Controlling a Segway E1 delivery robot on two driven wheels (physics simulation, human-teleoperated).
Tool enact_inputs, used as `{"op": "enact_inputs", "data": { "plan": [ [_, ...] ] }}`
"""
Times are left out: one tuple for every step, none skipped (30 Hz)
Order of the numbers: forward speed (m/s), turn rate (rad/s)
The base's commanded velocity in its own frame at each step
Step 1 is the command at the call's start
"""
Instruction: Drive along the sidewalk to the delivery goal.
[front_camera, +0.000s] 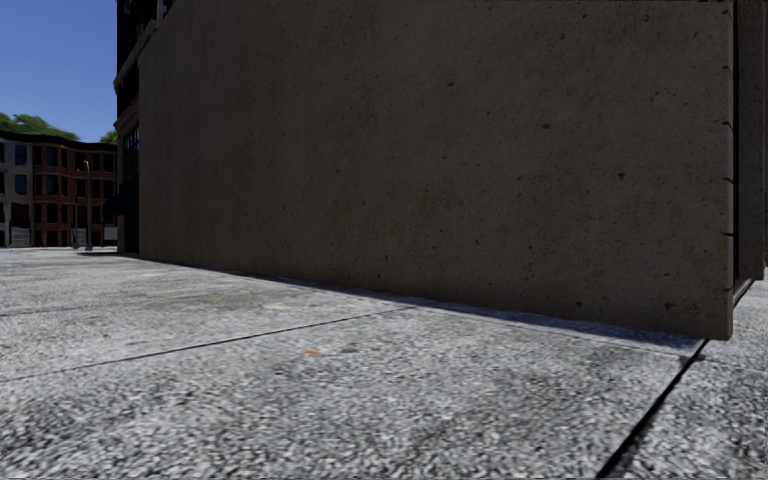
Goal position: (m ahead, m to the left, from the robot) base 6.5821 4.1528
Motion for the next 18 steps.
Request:
{"op": "enact_inputs", "data": {
  "plan": [
    [1.67,0.70],
    [1.65,0.70],
    [1.61,0.70],
    [1.61,0.70],
    [1.58,0.70],
    [1.57,0.70],
    [1.57,0.70],
    [1.57,0.70],
    [1.57,0.70],
    [1.57,0.70],
    [1.57,0.70],
    [1.57,0.70],
    [1.57,0.70],
    [1.57,0.70],
    [1.57,0.70],
    [1.57,0.70],
    [1.57,0.69],
    [1.57,0.68]
  ]
}}
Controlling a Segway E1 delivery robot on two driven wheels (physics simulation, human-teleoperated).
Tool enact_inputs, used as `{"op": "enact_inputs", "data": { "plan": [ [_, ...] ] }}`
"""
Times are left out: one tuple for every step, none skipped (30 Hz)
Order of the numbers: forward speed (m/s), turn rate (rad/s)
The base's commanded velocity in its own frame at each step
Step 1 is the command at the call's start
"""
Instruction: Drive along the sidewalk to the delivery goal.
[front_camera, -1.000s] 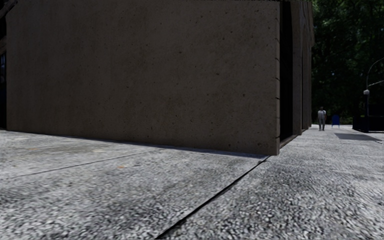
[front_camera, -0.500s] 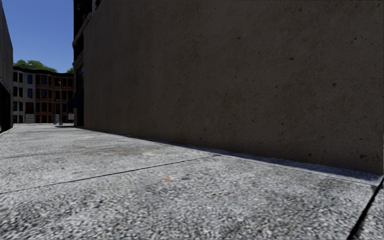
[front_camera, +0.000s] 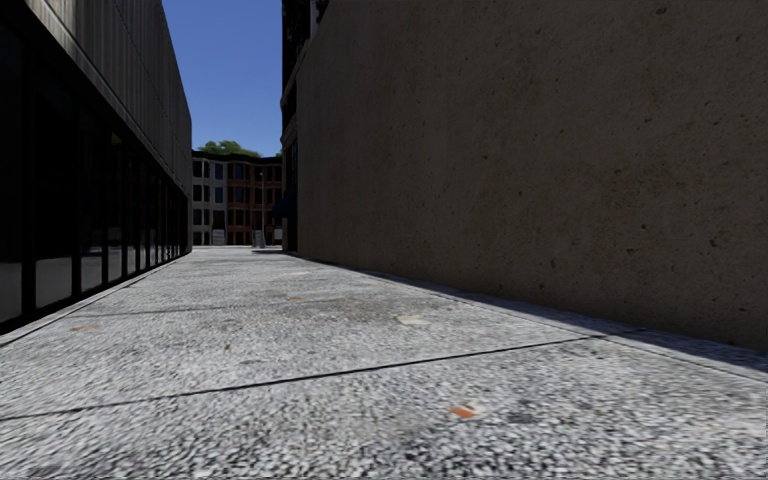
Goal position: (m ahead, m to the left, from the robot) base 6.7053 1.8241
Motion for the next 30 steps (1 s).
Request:
{"op": "enact_inputs", "data": {
  "plan": [
    [1.57,0.68],
    [1.57,0.67],
    [1.57,0.66],
    [1.57,0.66],
    [1.57,0.66],
    [1.57,0.65],
    [1.57,0.65],
    [1.57,0.63],
    [1.57,0.63],
    [1.57,0.56],
    [1.57,0.53],
    [1.59,0.49],
    [1.59,0.49],
    [2.00,0.36],
    [2.00,0.00],
    [2.00,0.00],
    [2.00,0.00],
    [2.00,0.00],
    [2.00,0.00],
    [2.00,0.00],
    [2.00,0.00],
    [2.00,0.00],
    [2.00,0.00],
    [2.00,0.00],
    [2.00,0.00],
    [2.00,0.00],
    [2.00,0.00],
    [2.00,0.00],
    [2.00,0.00],
    [2.00,0.00]
  ]
}}
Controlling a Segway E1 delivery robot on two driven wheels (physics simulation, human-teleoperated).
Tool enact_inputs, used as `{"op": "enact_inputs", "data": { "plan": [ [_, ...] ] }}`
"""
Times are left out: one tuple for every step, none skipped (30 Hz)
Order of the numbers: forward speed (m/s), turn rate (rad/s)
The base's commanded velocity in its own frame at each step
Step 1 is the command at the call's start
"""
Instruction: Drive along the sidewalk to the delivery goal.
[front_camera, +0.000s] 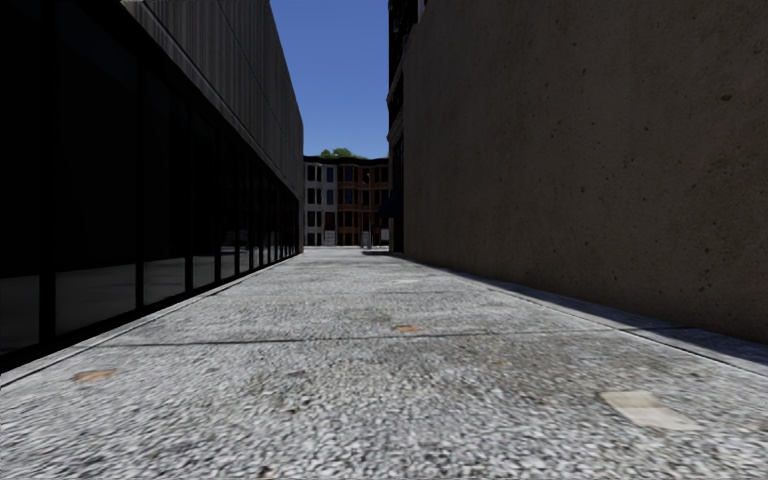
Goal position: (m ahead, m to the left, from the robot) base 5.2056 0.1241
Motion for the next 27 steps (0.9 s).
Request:
{"op": "enact_inputs", "data": {
  "plan": [
    [2.00,0.00],
    [2.00,0.00],
    [2.00,0.00],
    [2.00,0.00],
    [2.00,0.00],
    [2.00,0.00],
    [2.00,0.00],
    [2.00,0.00],
    [2.00,0.00],
    [2.00,0.00],
    [2.00,0.00],
    [2.00,0.00],
    [2.00,0.00],
    [2.00,0.00],
    [2.00,0.00],
    [2.00,0.00],
    [2.00,0.00],
    [2.00,0.00],
    [2.00,0.00],
    [2.00,0.00],
    [2.00,0.00],
    [2.00,0.00],
    [2.00,0.00],
    [2.00,0.00],
    [2.00,0.00],
    [2.00,0.00],
    [2.00,0.00]
  ]
}}
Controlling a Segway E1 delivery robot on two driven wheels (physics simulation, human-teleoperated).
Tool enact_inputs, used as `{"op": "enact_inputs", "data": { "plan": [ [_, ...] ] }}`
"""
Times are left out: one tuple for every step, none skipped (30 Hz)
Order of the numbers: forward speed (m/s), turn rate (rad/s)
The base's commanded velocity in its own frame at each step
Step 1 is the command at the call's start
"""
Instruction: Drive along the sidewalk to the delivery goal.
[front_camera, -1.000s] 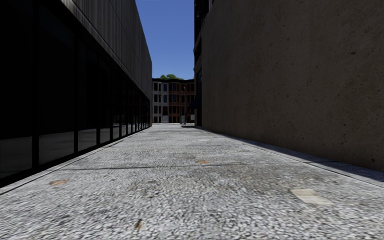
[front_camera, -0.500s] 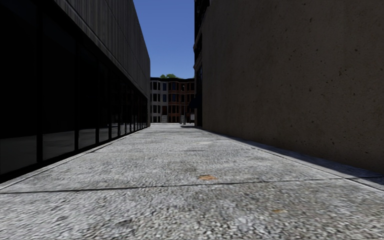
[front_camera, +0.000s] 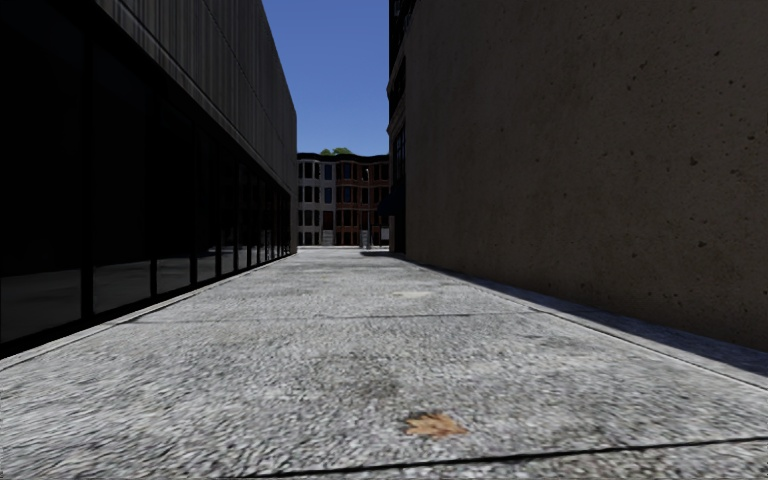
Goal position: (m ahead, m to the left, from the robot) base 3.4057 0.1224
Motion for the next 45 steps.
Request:
{"op": "enact_inputs", "data": {
  "plan": [
    [2.00,0.00],
    [2.00,0.00],
    [2.00,0.00],
    [2.00,0.00],
    [2.00,0.00],
    [2.00,0.00],
    [2.00,0.00],
    [2.00,0.00],
    [2.00,0.00],
    [2.00,0.00],
    [2.00,0.00],
    [2.00,0.05],
    [2.00,0.14],
    [2.00,0.14],
    [2.00,0.17],
    [2.00,0.18],
    [2.00,0.18],
    [2.00,0.18],
    [2.00,0.18],
    [2.00,0.18],
    [2.00,0.18],
    [2.00,0.18],
    [2.00,0.18],
    [2.00,0.18],
    [2.00,0.18],
    [2.00,0.13],
    [2.00,0.13],
    [2.00,0.00],
    [2.00,0.00],
    [2.00,0.00],
    [2.00,0.00],
    [2.00,0.00],
    [2.00,0.00],
    [2.00,0.00],
    [2.00,0.00],
    [2.00,0.00],
    [2.00,0.00],
    [2.00,0.00],
    [2.00,0.00],
    [2.00,0.00],
    [1.77,0.00],
    [1.77,0.00],
    [1.41,0.00],
    [1.13,0.00],
    [0.27,0.00]
  ]
}}
